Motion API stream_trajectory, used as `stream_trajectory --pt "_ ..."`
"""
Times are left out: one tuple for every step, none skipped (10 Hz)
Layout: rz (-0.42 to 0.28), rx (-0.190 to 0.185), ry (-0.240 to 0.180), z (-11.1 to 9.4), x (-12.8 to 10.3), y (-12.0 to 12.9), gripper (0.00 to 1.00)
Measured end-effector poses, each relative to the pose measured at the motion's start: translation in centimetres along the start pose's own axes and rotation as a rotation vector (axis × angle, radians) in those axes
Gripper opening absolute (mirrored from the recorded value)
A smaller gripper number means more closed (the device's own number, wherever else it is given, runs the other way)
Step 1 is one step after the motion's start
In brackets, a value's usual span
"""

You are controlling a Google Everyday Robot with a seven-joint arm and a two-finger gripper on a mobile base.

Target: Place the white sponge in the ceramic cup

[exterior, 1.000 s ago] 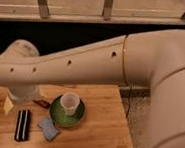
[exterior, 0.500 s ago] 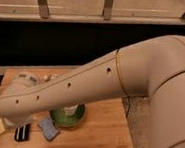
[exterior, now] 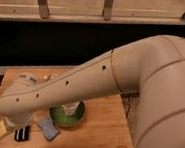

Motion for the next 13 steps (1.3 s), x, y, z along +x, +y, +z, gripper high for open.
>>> stream_trajectory --pt "0.010 0.001 0.028 1.5 0.7 -0.9 0.80" --pt "0.026 0.002 0.056 3.3 1.6 -1.9 0.80" --pt "0.045 0.000 0.085 5.1 2.5 -3.0 0.80" --pt "0.065 -0.004 0.110 6.7 3.4 -3.9 0.80" --pt "0.095 -0.015 0.129 8.1 4.4 -4.7 0.80" --pt "0.113 -0.021 0.134 8.7 4.9 -5.0 0.80" --pt "0.117 -0.023 0.133 8.8 4.9 -5.1 0.80" --pt "0.117 -0.022 0.134 8.8 4.9 -5.2 0.80" --pt "0.115 -0.022 0.135 8.8 4.9 -5.1 0.80" --pt "0.116 -0.020 0.136 8.8 4.9 -5.2 0.80" --pt "0.120 -0.012 0.141 9.0 5.0 -5.5 0.80" --pt "0.124 0.003 0.150 9.5 5.1 -6.2 0.80" --pt "0.129 0.024 0.159 10.2 5.5 -7.2 0.80"
